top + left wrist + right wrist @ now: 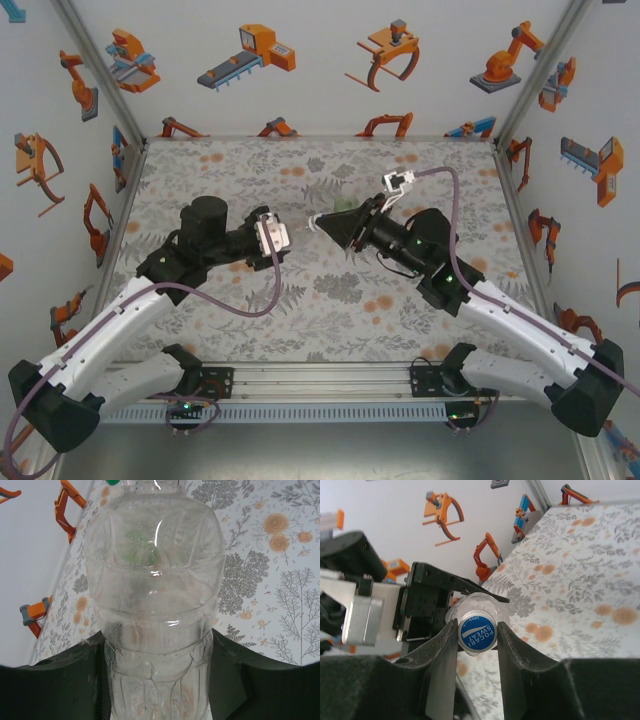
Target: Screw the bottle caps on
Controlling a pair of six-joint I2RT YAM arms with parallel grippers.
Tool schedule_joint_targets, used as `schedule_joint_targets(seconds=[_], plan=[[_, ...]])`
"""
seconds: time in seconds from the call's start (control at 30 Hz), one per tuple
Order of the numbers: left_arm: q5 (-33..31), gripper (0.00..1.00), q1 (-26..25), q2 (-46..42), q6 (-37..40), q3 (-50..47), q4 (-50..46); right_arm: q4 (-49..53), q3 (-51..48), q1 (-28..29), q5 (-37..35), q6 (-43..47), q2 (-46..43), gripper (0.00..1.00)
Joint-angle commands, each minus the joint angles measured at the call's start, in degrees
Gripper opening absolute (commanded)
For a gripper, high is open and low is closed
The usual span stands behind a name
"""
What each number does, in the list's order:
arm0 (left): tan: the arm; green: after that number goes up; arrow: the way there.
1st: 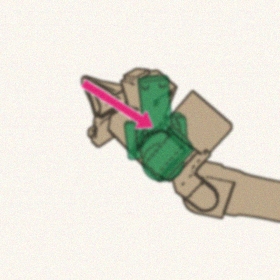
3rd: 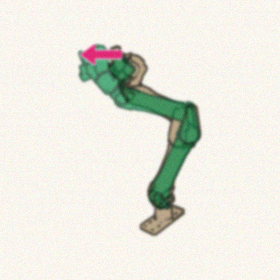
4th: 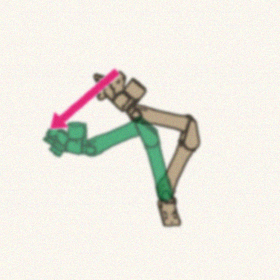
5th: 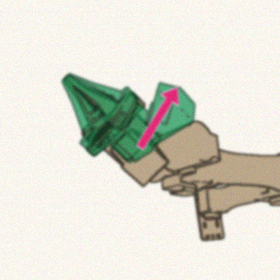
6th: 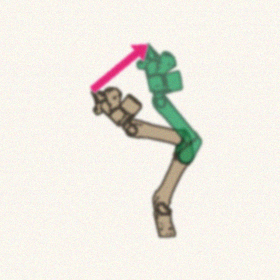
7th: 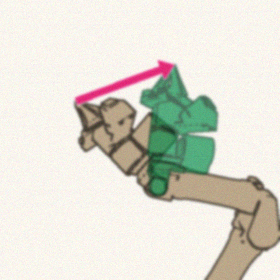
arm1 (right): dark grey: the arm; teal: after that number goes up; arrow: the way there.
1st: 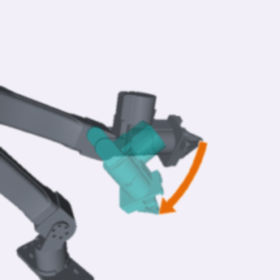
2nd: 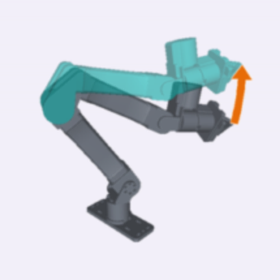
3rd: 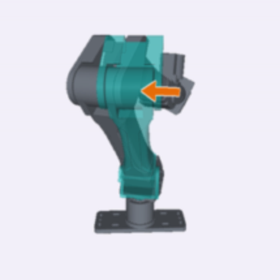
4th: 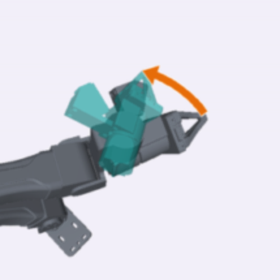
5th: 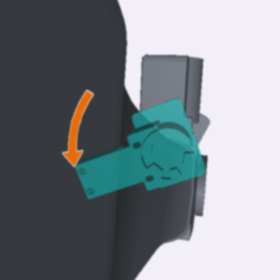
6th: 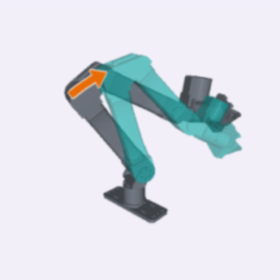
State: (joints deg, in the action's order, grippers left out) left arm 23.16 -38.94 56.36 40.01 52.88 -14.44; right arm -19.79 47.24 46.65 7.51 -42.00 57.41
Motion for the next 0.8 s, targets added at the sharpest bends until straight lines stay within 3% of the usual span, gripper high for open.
schedule_joint_targets(seconds=[0.0,0.17,0.37,0.77], plan=[[2.6,0.0,-0.7,-1.3,-0.7,0.1,5.2,-0.2,-0.6,0.2,-6.9,-13.6,1.1,0.0],[-0.5,0.0,-0.6,-0.7,-1.6,0.3,5.6,5.4,2.9,0.1,-5.2,-22.2,3.5,0.0],[-1.6,0.0,-0.6,0.7,-2.0,1.6,4.1,16.8,9.3,0.2,-3.3,-20.5,5.5,0.0],[-3.4,0.0,-0.7,2.8,-2.4,3.2,1.7,23.6,15.8,0.5,1.7,-17.9,10.9,0.0]])
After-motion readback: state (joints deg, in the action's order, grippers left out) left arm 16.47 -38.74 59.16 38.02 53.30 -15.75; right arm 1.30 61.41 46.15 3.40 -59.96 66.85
